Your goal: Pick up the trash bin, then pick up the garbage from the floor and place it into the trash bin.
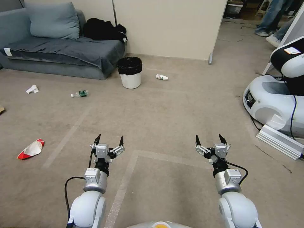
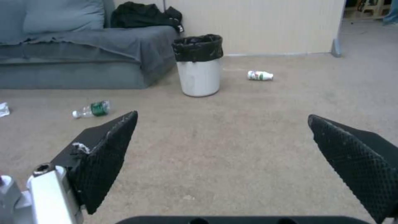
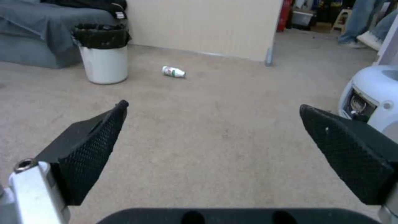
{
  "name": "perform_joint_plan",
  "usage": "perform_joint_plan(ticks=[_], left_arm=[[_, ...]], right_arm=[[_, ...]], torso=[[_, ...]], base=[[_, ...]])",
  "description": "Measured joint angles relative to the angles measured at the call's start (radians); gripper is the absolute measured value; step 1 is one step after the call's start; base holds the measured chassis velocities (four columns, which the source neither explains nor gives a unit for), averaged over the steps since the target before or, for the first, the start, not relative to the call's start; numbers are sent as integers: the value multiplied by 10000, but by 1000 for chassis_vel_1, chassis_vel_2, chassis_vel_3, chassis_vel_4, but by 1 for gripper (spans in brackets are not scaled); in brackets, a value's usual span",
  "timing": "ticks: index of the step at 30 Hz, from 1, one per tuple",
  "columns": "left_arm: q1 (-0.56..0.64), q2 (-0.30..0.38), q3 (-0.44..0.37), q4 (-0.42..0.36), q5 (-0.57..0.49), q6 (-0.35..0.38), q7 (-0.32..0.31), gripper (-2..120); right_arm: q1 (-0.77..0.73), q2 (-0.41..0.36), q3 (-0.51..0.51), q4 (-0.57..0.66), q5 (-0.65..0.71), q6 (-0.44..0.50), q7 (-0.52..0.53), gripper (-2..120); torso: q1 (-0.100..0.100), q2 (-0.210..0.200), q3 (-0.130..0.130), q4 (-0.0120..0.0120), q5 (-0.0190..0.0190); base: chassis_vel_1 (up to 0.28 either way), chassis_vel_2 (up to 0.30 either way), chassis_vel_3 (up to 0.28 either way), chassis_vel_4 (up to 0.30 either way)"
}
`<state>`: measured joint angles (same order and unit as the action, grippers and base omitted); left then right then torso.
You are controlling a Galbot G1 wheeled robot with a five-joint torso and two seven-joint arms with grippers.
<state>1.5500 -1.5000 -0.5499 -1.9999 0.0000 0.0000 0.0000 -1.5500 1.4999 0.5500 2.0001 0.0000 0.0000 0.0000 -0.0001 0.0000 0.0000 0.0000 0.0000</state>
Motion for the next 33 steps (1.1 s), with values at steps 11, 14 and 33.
perform_joint_plan(ticks=[11,14,33], left_arm=[[14,0,10,-11,1,23,0,100],[165,-2,71,-329,48,277,-174,100],[2617,-116,1400,-5058,969,4349,-3236,100]], right_arm=[[-5,1,0,6,0,0,0,100],[-120,32,-15,176,-60,-21,1,100],[-3311,1078,-1032,4694,-2087,-918,290,100]], torso=[[0,0,0,1,0],[1,0,0,2,-2],[0,1,-1,1,1]], base=[[0,0,0,0],[0,0,0,0],[0,0,0,0]])
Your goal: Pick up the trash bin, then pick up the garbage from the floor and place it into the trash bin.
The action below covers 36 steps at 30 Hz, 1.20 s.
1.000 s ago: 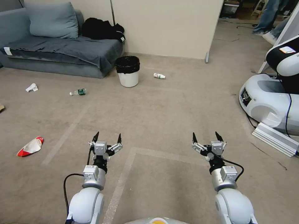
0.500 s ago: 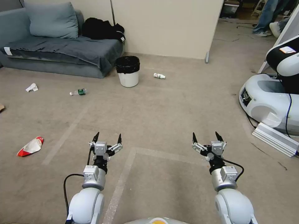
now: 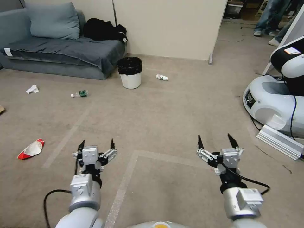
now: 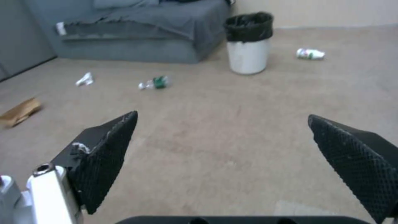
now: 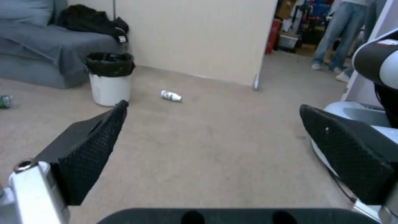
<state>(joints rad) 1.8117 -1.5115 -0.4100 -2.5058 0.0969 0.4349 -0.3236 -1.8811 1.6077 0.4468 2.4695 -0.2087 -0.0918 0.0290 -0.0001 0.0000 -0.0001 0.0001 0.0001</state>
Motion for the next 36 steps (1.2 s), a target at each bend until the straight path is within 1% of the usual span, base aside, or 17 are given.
perform_joint_plan(ticks=[6,7,9,10,11,13,36], left_arm=[[25,4,41,-47,65,67,-49,100],[28,16,40,-47,68,67,-49,100],[29,32,33,-46,69,66,-48,100],[29,32,33,-46,69,66,-48,100],[31,44,26,-41,69,60,-48,100],[31,63,21,-18,69,44,-41,100],[12,134,34,38,58,-4,-1,100]], right_arm=[[-10,2,-6,19,-6,24,5,100],[-23,3,-11,18,-1,122,6,100],[9,3,-14,-198,161,728,9,100],[9,3,-14,-198,161,728,9,100],[27,3,-14,-338,256,1026,11,100],[50,21,-13,-424,325,1231,15,100],[51,9,-20,-452,313,1288,2,100]], torso=[[0,0,0,-1,-1],[1,0,1,-1,-1],[0,0,1,-2,-3],[0,0,1,-2,-3],[0,0,1,-1,2],[1,0,1,-1,-1],[0,0,1,-1,-1]], base=[[0,0,0,0],[0,0,0,0],[0,0,0,0],[0,0,0,0],[0,0,0,0],[0,0,0,0],[0,0,0,0]])
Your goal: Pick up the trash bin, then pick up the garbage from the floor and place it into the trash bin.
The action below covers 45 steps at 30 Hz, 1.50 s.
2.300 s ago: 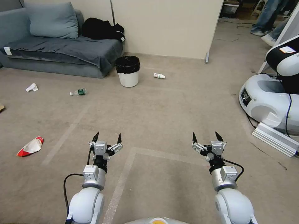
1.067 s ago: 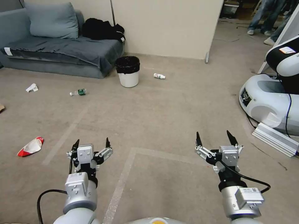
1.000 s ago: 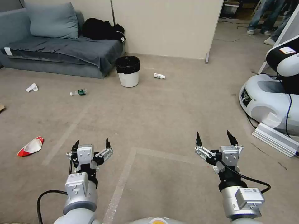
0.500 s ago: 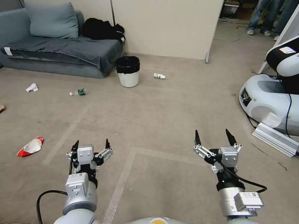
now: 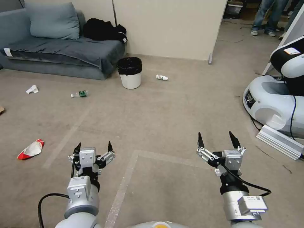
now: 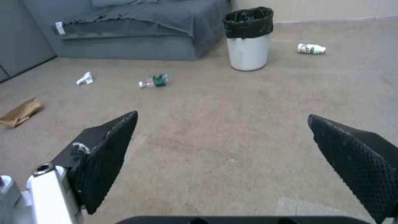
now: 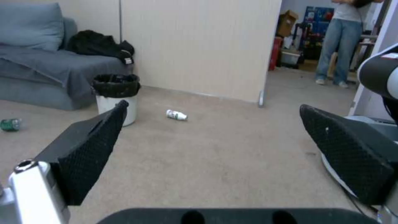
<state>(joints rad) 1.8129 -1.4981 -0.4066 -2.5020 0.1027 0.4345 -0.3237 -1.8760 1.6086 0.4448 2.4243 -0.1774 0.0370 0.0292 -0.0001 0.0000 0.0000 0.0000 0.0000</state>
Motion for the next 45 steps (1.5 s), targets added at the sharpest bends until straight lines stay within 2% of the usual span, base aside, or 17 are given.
perform_joint_plan(ticks=[45], left_arm=[[-45,-14,-1,29,163,-49,38,100]], right_arm=[[8,-5,32,-101,-41,2,-158,100]], torso=[[1,0,1,-1,0]], base=[[-134,135,138,-137]])
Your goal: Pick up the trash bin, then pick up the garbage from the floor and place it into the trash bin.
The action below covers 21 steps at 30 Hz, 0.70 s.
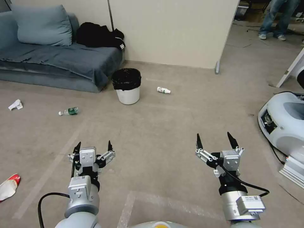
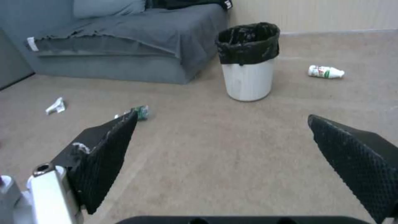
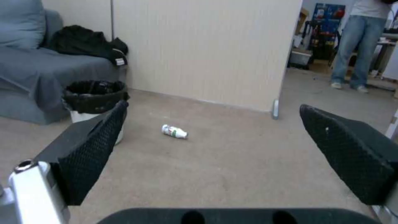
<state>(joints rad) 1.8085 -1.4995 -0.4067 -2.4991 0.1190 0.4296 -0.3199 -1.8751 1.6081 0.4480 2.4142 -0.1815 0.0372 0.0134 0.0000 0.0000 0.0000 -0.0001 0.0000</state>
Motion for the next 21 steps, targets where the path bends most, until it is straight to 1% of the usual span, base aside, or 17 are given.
perform_joint_plan(ticks=[6,8,10,14,17,18,21], left_arm=[[-2,-2,2,0,11,-6,0,100],[-4,-3,0,20,34,-24,0,100],[-4,-2,-5,40,42,-35,-1,100],[-5,-4,-3,42,48,-38,0,100],[-4,-5,-2,44,56,-40,0,100],[-4,-6,-2,54,58,-43,-1,100],[-4,-4,-3,92,59,-58,-2,100]], right_arm=[[2,0,6,0,0,-4,-15,100],[3,0,8,0,0,-6,-23,100],[3,0,10,0,-1,-7,-37,100],[6,0,31,0,-11,-16,-77,100],[10,0,58,1,-37,-31,-114,100],[12,0,63,1,-44,-36,-125,100],[12,0,62,2,-47,-40,-128,100]], torso=[[0,0,0,0,-2],[0,0,0,2,3],[0,0,0,1,-3],[0,0,0,0,2],[1,0,0,0,-2],[1,0,-1,2,5],[1,0,0,1,-4]], base=[[-155,162,164,-166],[-153,173,164,-166],[-189,170,179,-171],[-186,178,178,-178],[-185,188,180,-177],[-171,205,198,-189],[-173,209,195,-190]])
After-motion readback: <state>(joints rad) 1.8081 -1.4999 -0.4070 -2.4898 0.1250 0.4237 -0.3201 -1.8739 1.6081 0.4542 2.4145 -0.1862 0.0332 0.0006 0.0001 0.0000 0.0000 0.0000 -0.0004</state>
